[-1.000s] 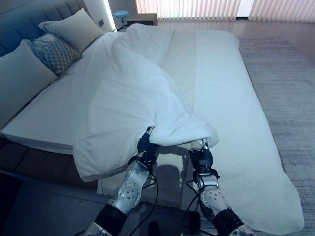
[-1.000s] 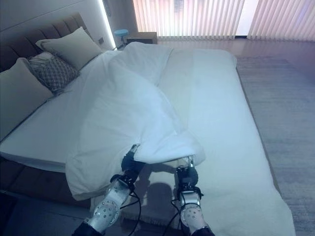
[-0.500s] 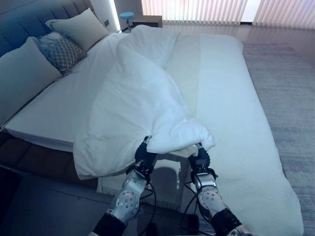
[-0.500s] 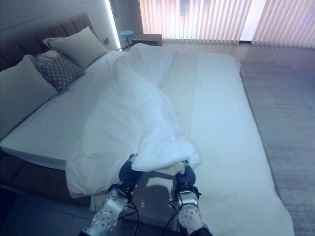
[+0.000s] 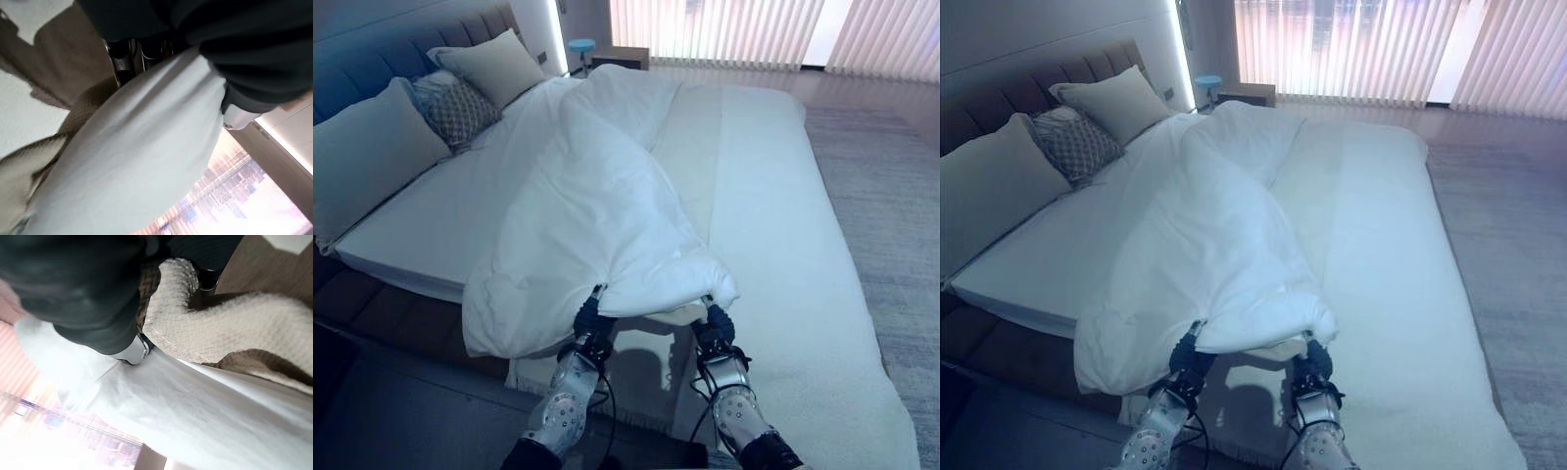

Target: Make the bed

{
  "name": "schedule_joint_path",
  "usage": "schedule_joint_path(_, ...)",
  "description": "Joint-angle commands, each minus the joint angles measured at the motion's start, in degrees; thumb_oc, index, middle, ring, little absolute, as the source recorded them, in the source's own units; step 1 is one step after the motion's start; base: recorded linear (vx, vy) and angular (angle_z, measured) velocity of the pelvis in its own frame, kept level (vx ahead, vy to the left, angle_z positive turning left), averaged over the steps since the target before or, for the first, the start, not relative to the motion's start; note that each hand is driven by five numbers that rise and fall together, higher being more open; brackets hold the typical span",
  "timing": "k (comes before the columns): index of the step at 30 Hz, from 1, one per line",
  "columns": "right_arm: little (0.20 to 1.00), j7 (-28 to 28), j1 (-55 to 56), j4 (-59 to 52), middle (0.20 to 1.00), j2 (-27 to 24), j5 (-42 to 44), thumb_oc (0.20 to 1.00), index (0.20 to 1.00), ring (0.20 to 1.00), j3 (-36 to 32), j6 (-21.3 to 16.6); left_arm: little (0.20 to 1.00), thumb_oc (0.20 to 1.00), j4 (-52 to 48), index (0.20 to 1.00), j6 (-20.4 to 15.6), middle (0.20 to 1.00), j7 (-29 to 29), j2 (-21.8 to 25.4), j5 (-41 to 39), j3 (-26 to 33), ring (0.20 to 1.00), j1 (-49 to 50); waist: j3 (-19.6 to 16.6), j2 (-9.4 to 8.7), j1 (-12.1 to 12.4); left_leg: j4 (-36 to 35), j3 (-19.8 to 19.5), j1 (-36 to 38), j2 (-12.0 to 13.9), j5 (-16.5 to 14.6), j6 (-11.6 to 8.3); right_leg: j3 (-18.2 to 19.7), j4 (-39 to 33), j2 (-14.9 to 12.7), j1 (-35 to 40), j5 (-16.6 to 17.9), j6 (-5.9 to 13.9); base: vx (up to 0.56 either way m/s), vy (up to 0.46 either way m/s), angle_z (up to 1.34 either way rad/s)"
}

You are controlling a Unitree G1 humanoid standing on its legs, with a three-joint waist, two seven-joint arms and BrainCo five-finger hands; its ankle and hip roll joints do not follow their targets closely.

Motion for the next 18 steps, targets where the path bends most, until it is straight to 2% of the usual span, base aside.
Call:
schedule_joint_path(1,0.200,0.56,0.08,-4.79,0.200,-5.97,-3.39,0.200,0.200,0.200,-9.17,-2.36,0.200,0.200,-0.80,0.200,-6.92,0.200,1.90,4.28,4.54,11.00,0.200,-1.31,1.30,-1.12,0.80,2.28,-0.69,0.91,-2.38,-4.60,-0.20,2.58,10.76,0.02,0.46,-6.76,1.45,-0.11,0.009,-0.02)
schedule_joint_path(3,0.200,1.03,0.61,-4.16,0.200,-6.35,-3.77,0.200,0.200,0.200,-7.88,-1.39,0.200,0.200,-0.94,0.200,-7.78,0.200,3.05,3.67,4.96,12.55,0.200,-1.80,2.03,-1.75,1.24,7.56,-3.48,-1.36,-2.89,-6.31,0.01,2.70,12.58,-0.37,-0.42,-7.26,1.09,-0.12,0.028,0.02)
schedule_joint_path(4,0.200,1.17,1.01,-3.65,0.200,-6.60,-4.07,0.200,0.200,0.200,-7.95,-0.67,0.200,0.200,-0.97,0.200,-8.19,0.200,3.53,3.19,4.66,13.79,0.200,-1.97,2.16,-2.23,0.90,9.46,-3.33,-2.50,-1.58,-6.88,-0.64,2.71,12.53,-1.23,-0.27,-7.19,1.29,-0.08,0.044,0.08)
schedule_joint_path(5,0.200,1.18,1.00,-3.64,0.200,-6.61,-4.06,0.200,0.200,0.200,-7.93,-0.66,0.200,0.200,-0.98,0.200,-8.19,0.200,3.53,3.18,4.66,13.82,0.200,-1.97,2.20,-2.21,0.80,9.71,-3.41,-2.59,-1.58,-7.03,-0.66,2.62,12.55,-1.22,-0.21,-7.24,1.29,-0.07,0.116,0.17)
schedule_joint_path(7,0.200,1.72,1.63,-3.86,0.200,-7.07,-4.19,0.200,0.200,0.200,-7.27,0.72,0.200,0.200,-0.58,0.200,-9.05,0.200,3.81,2.39,4.16,14.63,0.200,-1.77,2.11,-2.92,0.69,10.57,-4.07,-2.34,1.31,-7.28,-1.19,2.67,11.69,-3.07,0.27,-6.80,2.15,-0.05,0.258,0.21)
schedule_joint_path(8,0.200,2.52,2.14,-2.80,0.200,-7.42,-3.81,0.200,0.200,0.200,-6.35,1.93,0.200,0.200,-0.51,0.200,-10.35,0.200,4.39,2.05,3.77,15.49,0.200,-1.39,1.03,-3.28,0.88,10.22,-6.88,-1.33,5.73,-6.20,-2.10,3.77,11.55,-5.30,-0.79,-6.33,3.31,-0.03,0.294,0.22)
schedule_joint_path(9,0.200,2.53,2.18,-2.80,0.200,-7.44,-3.80,0.200,0.200,0.200,-6.34,1.93,0.200,0.200,-0.52,0.200,-10.36,0.200,4.39,2.03,3.77,15.48,0.200,-1.35,1.03,-3.23,0.87,10.18,-6.89,-1.25,5.79,-6.24,-2.14,3.75,11.64,-5.24,-0.76,-6.42,3.29,-0.03,0.532,0.03)
schedule_joint_path(10,0.200,3.10,2.78,-2.49,0.200,-7.63,-3.61,0.200,0.200,0.200,-5.94,3.20,0.200,0.200,-0.39,0.200,-10.84,0.200,4.67,2.12,3.90,16.49,0.200,-1.30,-0.14,-2.78,0.67,9.84,-9.72,-0.81,9.82,-3.16,-3.96,4.70,12.06,-7.31,-1.57,-5.90,4.54,-0.01,0.516,-0.03)
schedule_joint_path(11,0.200,3.47,3.03,-1.91,0.200,-8.14,-3.97,0.200,0.200,0.200,-5.72,3.76,0.200,0.200,0.10,0.200,-11.21,0.200,4.77,2.37,4.10,16.75,0.200,-1.52,-0.67,-2.60,0.50,9.85,-10.29,-0.70,11.71,-2.29,-5.01,5.21,12.17,-8.94,-1.94,-5.22,5.50,-0.04,0.682,-0.05)
schedule_joint_path(12,0.200,3.37,3.23,-2.12,0.200,-8.40,-3.99,0.200,0.200,0.200,-5.30,4.18,0.200,0.200,0.06,0.200,-11.32,0.200,4.81,2.61,4.22,16.60,0.200,-1.58,-0.65,-2.49,0.57,10.45,-10.41,-0.45,12.46,-2.68,-5.69,5.51,12.44,-9.92,-2.10,-4.65,6.00,-0.07,0.571,0.04)
schedule_joint_path(13,0.200,3.57,3.17,-2.13,0.200,-8.45,-3.86,0.200,0.200,0.200,-5.20,4.48,0.200,0.200,0.25,0.200,-11.70,0.200,4.99,3.04,4.66,16.15,0.200,-2.44,-0.53,-2.54,0.82,12.16,-11.90,-1.00,11.49,-3.94,-6.29,6.11,12.19,-11.44,-2.59,-2.36,6.79,-0.05,0.356,-0.07)
schedule_joint_path(14,0.200,3.57,3.17,-2.13,0.200,-8.45,-3.86,0.200,0.200,0.200,-5.20,4.48,0.200,0.200,0.25,0.200,-11.70,0.200,4.99,3.04,4.66,16.15,0.200,-2.44,-0.53,-2.54,0.81,12.18,-11.91,-1.01,11.49,-3.95,-6.28,6.10,12.19,-11.45,-2.59,-2.36,6.79,-0.09,0.585,-0.23)
schedule_joint_path(15,0.200,3.81,3.93,-2.22,0.200,-8.33,-4.26,0.200,0.200,0.200,-4.92,5.80,0.200,0.200,0.72,0.200,-11.66,0.200,4.42,3.73,5.15,15.34,0.200,-2.92,-0.48,-3.61,0.48,14.92,-9.72,-1.69,8.21,-11.08,-5.95,6.42,9.86,-15.87,-2.32,4.31,7.95,-0.11,0.615,-0.24)
schedule_joint_path(17,0.200,3.71,3.92,-1.06,0.200,-7.70,-4.64,0.200,0.200,0.200,-5.22,5.73,0.200,0.200,0.98,0.200,-11.68,0.200,4.28,5.25,7.52,14.16,0.200,-3.38,0.58,-5.08,0.75,17.55,-6.66,-3.24,4.67,-13.92,-4.79,4.23,6.67,-19.98,-3.95,14.12,7.95,-0.26,0.757,-0.01)
schedule_joint_path(18,0.200,3.61,3.59,-0.51,0.200,-6.87,-4.62,0.200,0.200,0.200,-4.80,5.57,0.200,0.200,1.33,0.200,-11.66,0.200,4.91,5.71,8.22,14.33,0.200,-3.49,1.37,-4.95,1.80,17.41,-4.02,-4.02,3.84,-13.43,-4.20,-0.73,6.19,-20.59,-5.55,15.38,8.00,-0.38,0.673,-0.37)
